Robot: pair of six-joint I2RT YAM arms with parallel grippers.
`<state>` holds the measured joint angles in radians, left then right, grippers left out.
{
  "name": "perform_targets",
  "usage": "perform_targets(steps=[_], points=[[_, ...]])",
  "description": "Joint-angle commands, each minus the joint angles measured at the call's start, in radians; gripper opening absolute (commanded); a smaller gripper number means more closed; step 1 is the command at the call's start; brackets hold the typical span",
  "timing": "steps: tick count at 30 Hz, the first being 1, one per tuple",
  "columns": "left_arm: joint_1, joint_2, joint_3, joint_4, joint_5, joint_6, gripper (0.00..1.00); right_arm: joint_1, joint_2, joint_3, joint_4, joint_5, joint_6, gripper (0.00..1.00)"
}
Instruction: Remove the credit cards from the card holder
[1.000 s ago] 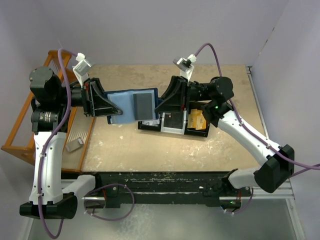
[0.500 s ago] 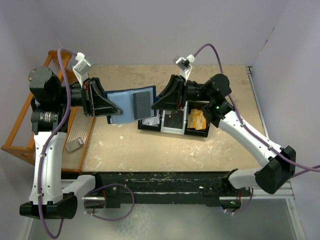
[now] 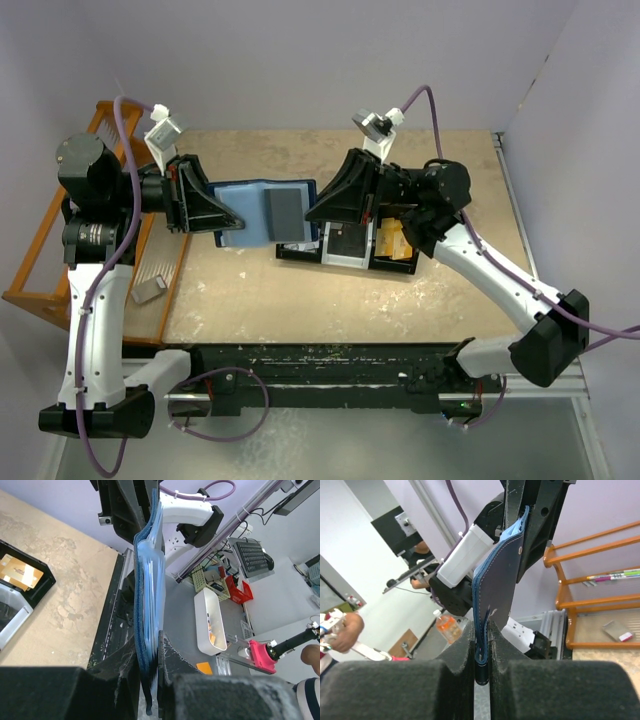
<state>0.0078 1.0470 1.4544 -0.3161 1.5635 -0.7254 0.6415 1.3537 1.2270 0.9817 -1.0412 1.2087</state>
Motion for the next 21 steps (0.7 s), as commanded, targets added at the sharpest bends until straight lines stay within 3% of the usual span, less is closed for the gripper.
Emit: perform_targets(steps=[1,8,14,17,18,19,21], points=[[-0.002,-0.003,0.011,0.049,0.142,-0.02,0.16,0.004,-0.023,0.007,0.038,0.013,0.014,0.01],[-0.002,-0.006,0.004,0.058,0.133,-0.023,0.2,0.021,-0.063,0.072,-0.326,0.085,-0.255,0.03],[-0.002,-0.007,0.006,0.064,0.137,-0.027,0.25,0.055,-0.046,0.074,-0.305,0.108,-0.242,0.0],[0.004,-0.011,-0.015,0.113,0.137,-0.025,0.62,0.058,-0.05,0.092,-0.351,0.132,-0.265,0.0],[0.016,-0.014,-0.027,0.148,0.14,-0.026,0.9,0.058,-0.054,0.109,-0.411,0.144,-0.302,0.0],[0.031,-0.016,-0.039,0.19,0.143,-0.033,1.0,0.058,-0.059,0.133,-0.495,0.159,-0.366,0.0],[0.093,-0.019,-0.077,0.323,0.151,-0.1,0.99,0.058,-0.067,0.174,-0.661,0.194,-0.473,0.0]])
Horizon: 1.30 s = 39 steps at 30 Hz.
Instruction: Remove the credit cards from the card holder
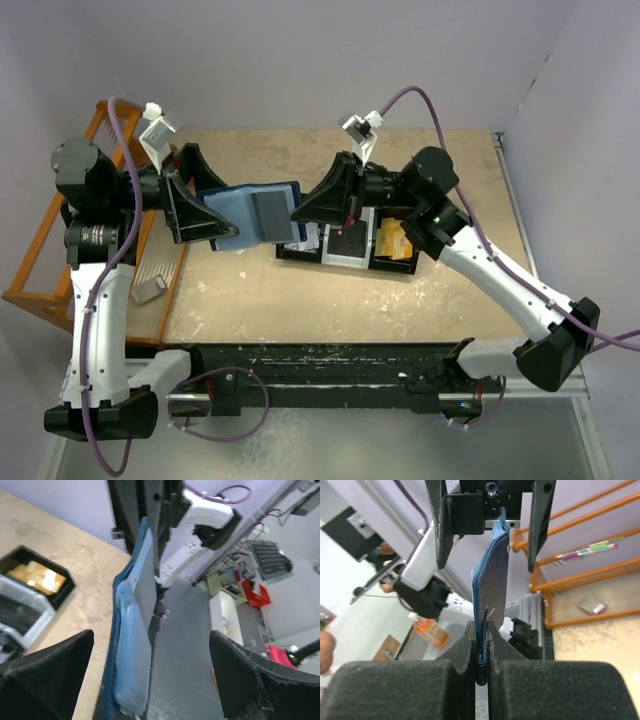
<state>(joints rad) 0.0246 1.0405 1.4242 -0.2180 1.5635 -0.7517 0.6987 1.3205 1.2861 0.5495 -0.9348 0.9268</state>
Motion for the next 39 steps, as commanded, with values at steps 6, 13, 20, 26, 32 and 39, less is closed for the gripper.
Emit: perform_targets(steps=[6,13,20,26,32,39], points=[[0.364,-0.015,-0.082,0.491,0.104,-0.202,0.99,0.001,-0.039,0.2,-0.548,0.205,-0.401,0.0],[0.459,0.184,0.384,-0.857,-0.427,0.91,0.99,0.001,-0.023,0.221,-0.63,0.249,-0.448,0.0],[0.279,0.167,0.235,-0.903,-0.667,1.09,0.99,0.001,-0.031,0.165,-0.632,0.269,-0.45,0.0],[0.139,0.186,0.295,-1.006,-0.376,1.172,0.99,0.001,-0.001,0.166,-0.657,0.253,-0.472,0.0],[-0.119,0.202,0.264,-0.987,-0.492,1.177,0.99,0.001,0.043,0.173,-0.712,0.196,-0.51,0.0],[-0.251,0.25,0.244,-0.996,-0.517,1.218,0.99,0.001,0.074,0.173,-0.723,0.083,-0.537,0.0]])
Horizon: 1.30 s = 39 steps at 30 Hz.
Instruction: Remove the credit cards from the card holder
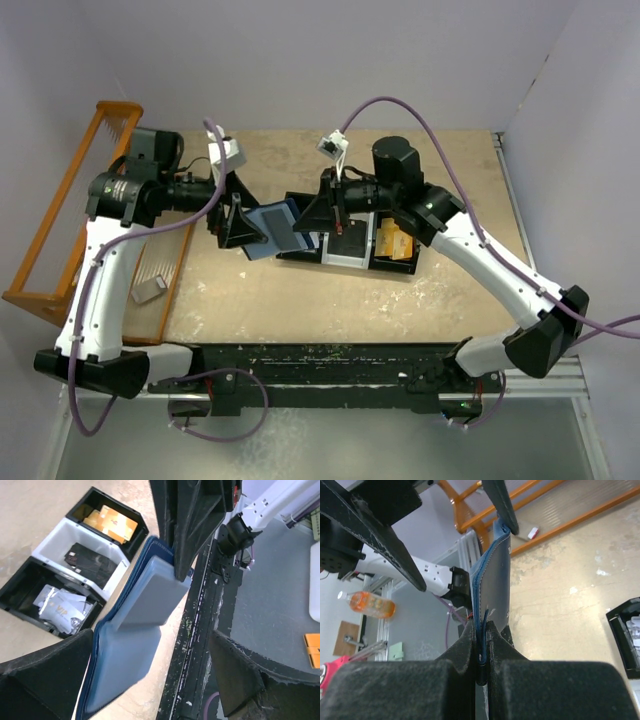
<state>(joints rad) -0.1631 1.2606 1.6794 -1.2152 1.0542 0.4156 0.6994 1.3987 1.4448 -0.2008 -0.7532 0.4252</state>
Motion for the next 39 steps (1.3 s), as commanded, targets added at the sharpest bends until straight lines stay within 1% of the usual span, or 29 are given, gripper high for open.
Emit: perform_targets(steps=[1,3,4,7,9,11,13,15,16,18,19,24,27,30,32,33,35,36,38,39], points=[[-0.08,0.036,-0.024,0.01,-0.015,0.05,0.99,0.002,0.002,0.014,0.03,-0.109,-0.035,0.0],[-0.1,0.041,-0.05,0.03,-0.025,0.048,0.99,0.002,0.01,0.014,0.033,-0.131,-0.037,0.0],[-0.104,0.044,-0.06,0.033,-0.033,0.052,0.97,0.003,0.012,0.014,0.034,-0.138,-0.037,0.0],[-0.106,0.049,-0.068,0.029,-0.047,0.082,0.88,0.005,0.013,0.007,0.046,-0.166,-0.036,0.0],[-0.107,0.047,-0.074,0.023,-0.028,0.095,0.83,0.006,0.013,0.003,0.057,-0.191,-0.031,0.0],[-0.109,0.049,-0.079,0.011,0.009,0.11,0.74,0.006,0.013,-0.005,0.081,-0.225,-0.016,0.0],[-0.111,0.057,-0.077,-0.026,0.062,0.142,0.57,0.006,0.009,-0.022,0.13,-0.277,0.02,0.0],[-0.115,0.064,-0.074,-0.081,0.109,0.184,0.51,0.006,0.0,-0.046,0.196,-0.305,0.06,0.0],[-0.119,0.067,-0.071,-0.115,0.13,0.222,0.46,0.006,-0.004,-0.058,0.233,-0.32,0.089,0.0],[-0.127,0.072,-0.067,-0.164,0.16,0.251,0.07,0.006,-0.005,-0.075,0.293,-0.349,0.134,0.0],[-0.128,0.072,-0.067,-0.188,0.168,0.27,0.0,0.006,-0.006,-0.083,0.317,-0.376,0.159,0.0],[-0.13,0.074,-0.022,-0.317,0.203,0.36,0.0,0.005,-0.01,-0.127,0.509,-0.458,0.317,0.0],[-0.133,0.062,-0.002,-0.333,0.211,0.343,0.0,0.003,0.001,-0.124,0.539,-0.473,0.343,0.0],[-0.134,0.054,0.019,-0.333,0.229,0.33,0.0,0.004,0.01,-0.119,0.542,-0.462,0.35,0.02],[-0.133,0.056,0.034,-0.332,0.242,0.316,0.0,0.004,0.017,-0.11,0.506,-0.417,0.335,0.08],[-0.134,0.055,0.042,-0.333,0.248,0.312,0.0,0.004,0.023,-0.097,0.447,-0.394,0.301,0.12],[-0.134,0.053,0.056,-0.333,0.259,0.303,0.0,0.004,0.04,-0.075,0.356,-0.392,0.239,0.22],[-0.133,0.051,0.063,-0.333,0.265,0.299,0.0,0.004,0.044,-0.078,0.348,-0.403,0.232,0.24],[-0.134,0.049,0.069,-0.333,0.277,0.292,0.0,0.003,0.047,-0.101,0.402,-0.433,0.277,0.25],[-0.133,0.048,0.073,-0.333,0.282,0.289,0.0,0.002,0.051,-0.117,0.483,-0.44,0.323,0.25]])
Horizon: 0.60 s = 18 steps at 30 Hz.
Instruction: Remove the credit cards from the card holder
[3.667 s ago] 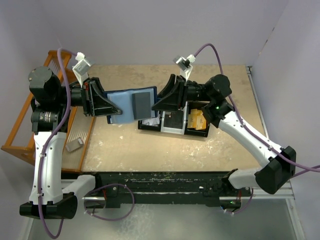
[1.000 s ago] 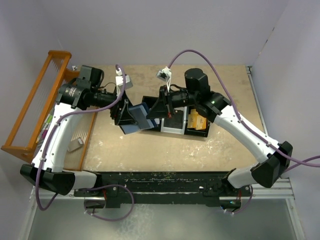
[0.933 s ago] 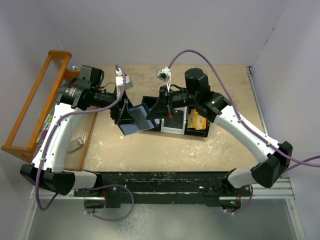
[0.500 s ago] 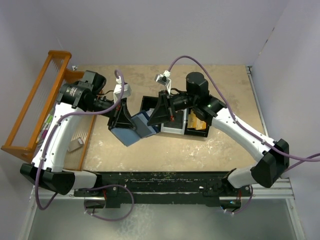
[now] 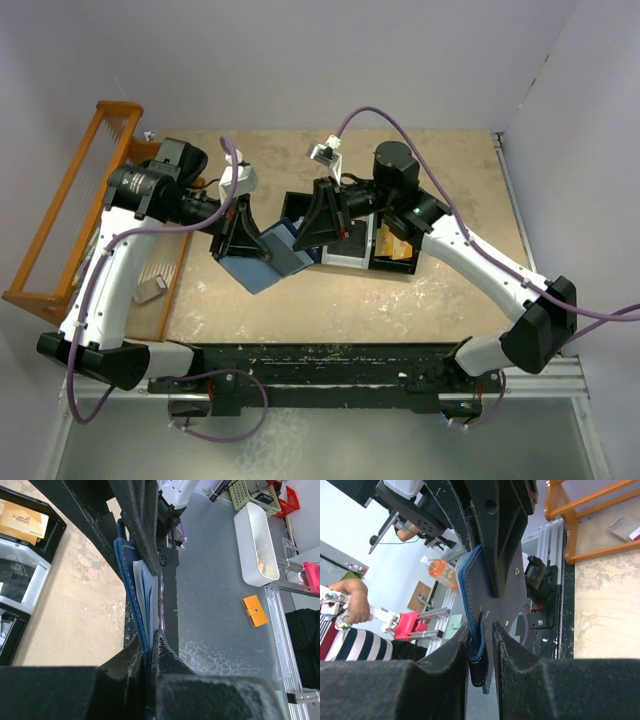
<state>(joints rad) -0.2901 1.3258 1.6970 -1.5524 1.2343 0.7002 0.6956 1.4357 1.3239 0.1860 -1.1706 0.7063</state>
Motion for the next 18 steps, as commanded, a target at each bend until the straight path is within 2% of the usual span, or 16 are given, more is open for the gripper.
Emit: perform_targets(steps=[1,6,12,18], points=[[-0.006,-0.018,0.057,0.005,0.106,0.003,0.0,0.005,0.019,-0.002,0.123,-0.012,0.066,0.23],[-0.007,-0.022,0.062,0.005,0.114,-0.002,0.0,0.004,0.056,0.075,-0.078,0.066,-0.082,0.23],[-0.007,-0.02,0.073,0.005,0.111,-0.004,0.0,0.017,0.038,0.079,-0.053,0.126,-0.096,0.35],[-0.008,-0.022,0.082,0.005,0.123,-0.011,0.0,0.01,0.027,0.053,-0.016,0.008,-0.05,0.39]])
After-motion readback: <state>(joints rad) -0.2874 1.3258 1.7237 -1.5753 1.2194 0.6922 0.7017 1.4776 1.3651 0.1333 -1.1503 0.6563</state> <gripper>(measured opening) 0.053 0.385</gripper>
